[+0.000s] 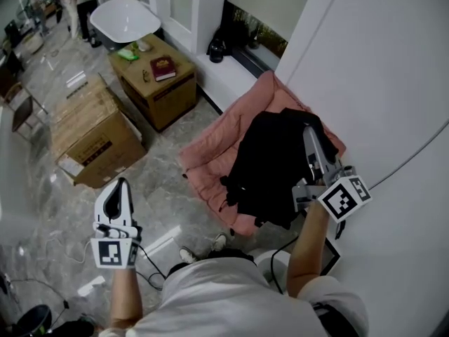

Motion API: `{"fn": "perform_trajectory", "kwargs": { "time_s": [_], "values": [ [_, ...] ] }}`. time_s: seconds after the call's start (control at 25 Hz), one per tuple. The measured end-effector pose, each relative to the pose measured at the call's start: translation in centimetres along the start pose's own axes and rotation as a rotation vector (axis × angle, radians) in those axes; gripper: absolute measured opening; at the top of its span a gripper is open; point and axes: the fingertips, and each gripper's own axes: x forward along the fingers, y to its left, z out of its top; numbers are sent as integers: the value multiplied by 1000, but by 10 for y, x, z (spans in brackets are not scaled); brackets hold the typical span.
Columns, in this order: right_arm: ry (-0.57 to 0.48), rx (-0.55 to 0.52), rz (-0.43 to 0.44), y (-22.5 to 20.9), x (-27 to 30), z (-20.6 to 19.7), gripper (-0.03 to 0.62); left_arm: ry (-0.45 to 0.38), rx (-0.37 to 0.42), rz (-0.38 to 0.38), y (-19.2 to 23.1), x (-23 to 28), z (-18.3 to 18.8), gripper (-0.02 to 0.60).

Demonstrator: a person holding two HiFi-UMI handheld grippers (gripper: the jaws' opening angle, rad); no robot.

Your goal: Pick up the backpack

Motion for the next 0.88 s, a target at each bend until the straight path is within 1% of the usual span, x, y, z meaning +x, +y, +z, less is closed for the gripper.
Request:
{"fn": "perform_trajectory", "kwargs": {
  "time_s": [0.12,0.2,0.44,0.68,0.88],
  "values": [
    [-3,-27,-24,-2,-8,12,31,-15,-25,14,10,-2,7,15],
    [-13,-31,-41,-6,-17,21,30,-24,-29,24,16,-2,11,15],
    [-50,-16,-92,-13,-50,36,31,-46,17,27,24,-3,19,15],
    [-86,-34,-161,-20,-82,50,29,-50,22,32,26,-5,22,15],
    [-95,-78,-214,-12,-111,56,29,-45,17,26,27,-10,22,15]
  ]
}}
